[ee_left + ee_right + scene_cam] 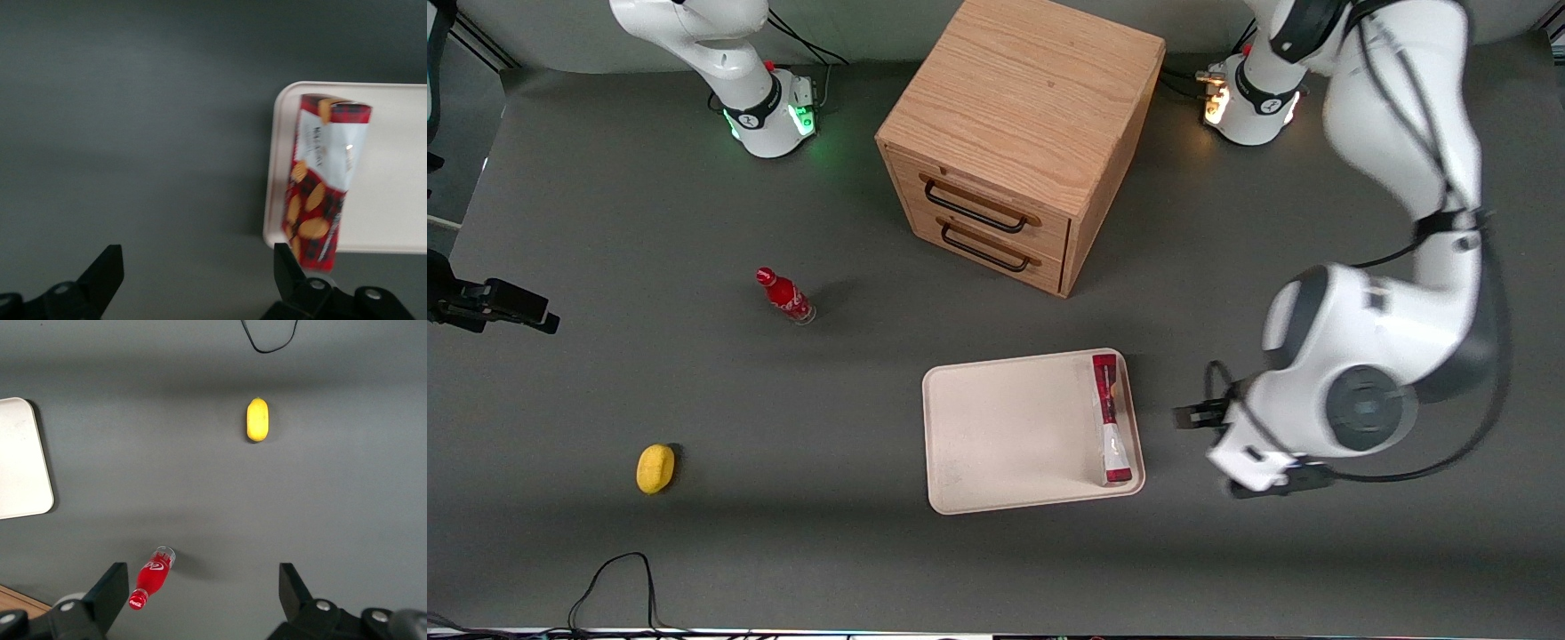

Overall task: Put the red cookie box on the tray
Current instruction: 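Open the left gripper and lift it away from the box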

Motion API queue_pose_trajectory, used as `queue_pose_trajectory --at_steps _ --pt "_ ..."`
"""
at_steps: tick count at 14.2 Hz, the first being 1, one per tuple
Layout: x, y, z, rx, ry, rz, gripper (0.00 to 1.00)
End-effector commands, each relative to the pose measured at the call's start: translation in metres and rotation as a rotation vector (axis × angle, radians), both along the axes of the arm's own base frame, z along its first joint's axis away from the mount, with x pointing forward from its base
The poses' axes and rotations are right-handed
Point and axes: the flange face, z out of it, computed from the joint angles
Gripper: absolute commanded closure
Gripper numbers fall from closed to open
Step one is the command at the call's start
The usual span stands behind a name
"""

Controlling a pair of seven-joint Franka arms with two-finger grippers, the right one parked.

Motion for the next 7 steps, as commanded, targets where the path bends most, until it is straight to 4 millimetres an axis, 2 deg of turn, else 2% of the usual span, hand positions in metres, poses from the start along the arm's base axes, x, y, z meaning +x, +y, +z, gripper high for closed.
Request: queue_pose_trajectory --at_steps 1,3,7 --pt "-0.03 0.049 0.05 0.013 0.015 -0.025 0.0" --pt "-0.057 0.094 0.073 0.017 0.017 -0.037 0.0" --pt "-0.117 0.152 0.103 0.036 0.03 -0.029 0.0"
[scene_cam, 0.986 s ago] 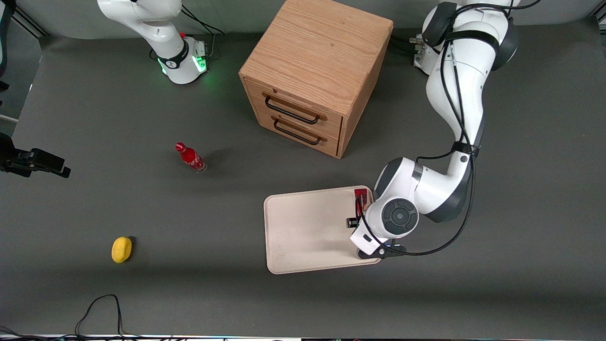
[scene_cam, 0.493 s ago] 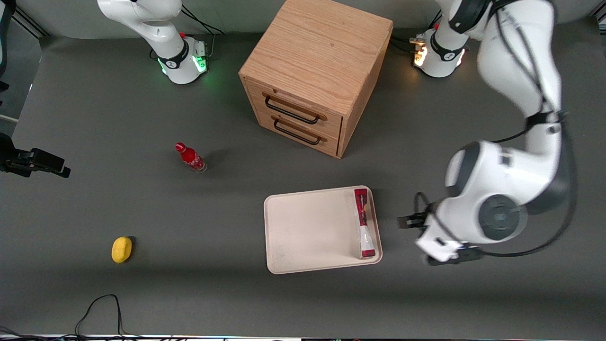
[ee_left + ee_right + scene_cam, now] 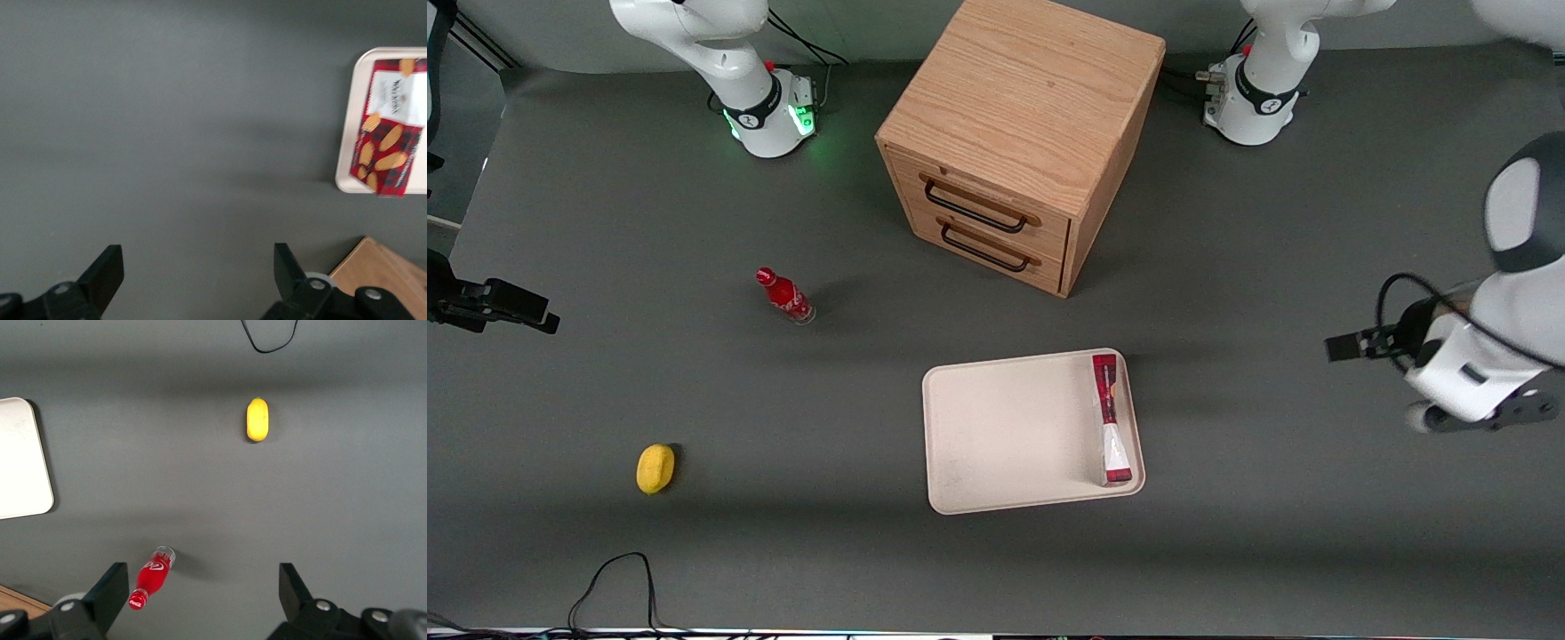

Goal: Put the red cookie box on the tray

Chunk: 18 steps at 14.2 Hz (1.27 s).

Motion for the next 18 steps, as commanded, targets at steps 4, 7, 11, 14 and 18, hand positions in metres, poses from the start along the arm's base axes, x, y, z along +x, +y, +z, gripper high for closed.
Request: queue_pose_trajectory --at_steps 4,7,11,14,18 --pt "-0.095 0.033 0.038 0.045 -0.018 -0.022 0.0" --pt "-0.1 0.053 0.062 0.046 -0.049 0.008 0.0" --pt "-0.095 0.062 0.09 0.042 -0.099 0.0 0.0" --pt "-0.093 0.059 0.092 0.042 -0.099 0.0 0.0" --pt "-0.096 0.051 0.091 0.043 -0.07 -0.013 0.0"
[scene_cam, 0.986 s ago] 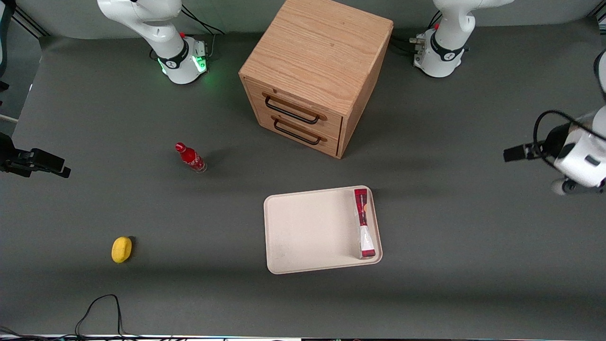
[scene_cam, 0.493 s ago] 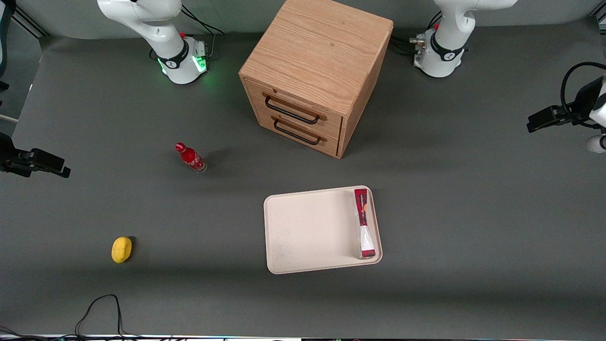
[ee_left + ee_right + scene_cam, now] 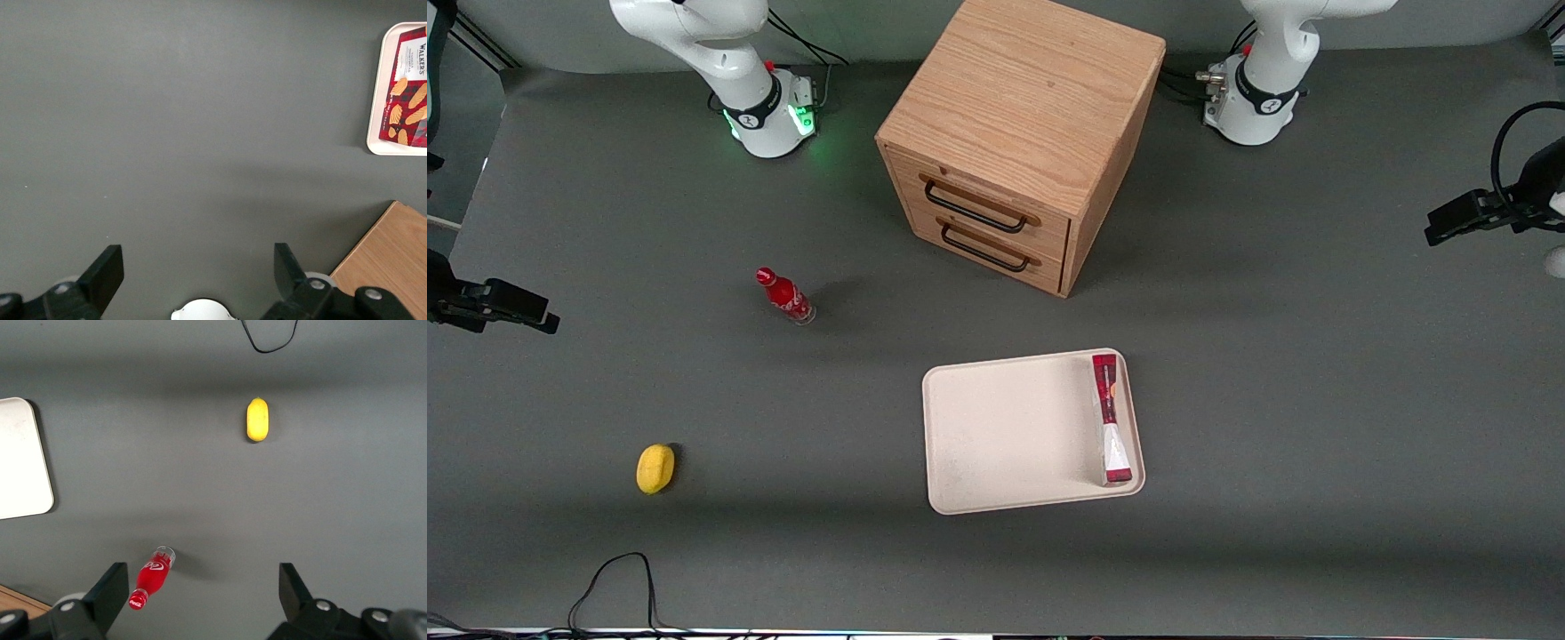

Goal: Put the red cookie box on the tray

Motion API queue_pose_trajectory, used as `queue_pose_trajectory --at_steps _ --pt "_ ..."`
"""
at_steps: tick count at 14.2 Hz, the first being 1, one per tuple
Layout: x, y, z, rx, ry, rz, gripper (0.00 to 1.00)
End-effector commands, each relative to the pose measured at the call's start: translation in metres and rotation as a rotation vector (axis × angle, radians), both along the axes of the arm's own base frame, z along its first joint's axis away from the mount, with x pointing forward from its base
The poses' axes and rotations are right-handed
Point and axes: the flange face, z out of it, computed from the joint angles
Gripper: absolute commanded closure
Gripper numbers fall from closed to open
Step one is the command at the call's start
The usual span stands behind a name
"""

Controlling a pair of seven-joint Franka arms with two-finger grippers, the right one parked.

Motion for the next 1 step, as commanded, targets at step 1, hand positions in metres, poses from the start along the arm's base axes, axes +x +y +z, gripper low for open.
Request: queue_pose_trajectory --at_steps 1 --pt "0.0002 0.0001 0.0056 0.013 0.011 -0.003 0.0"
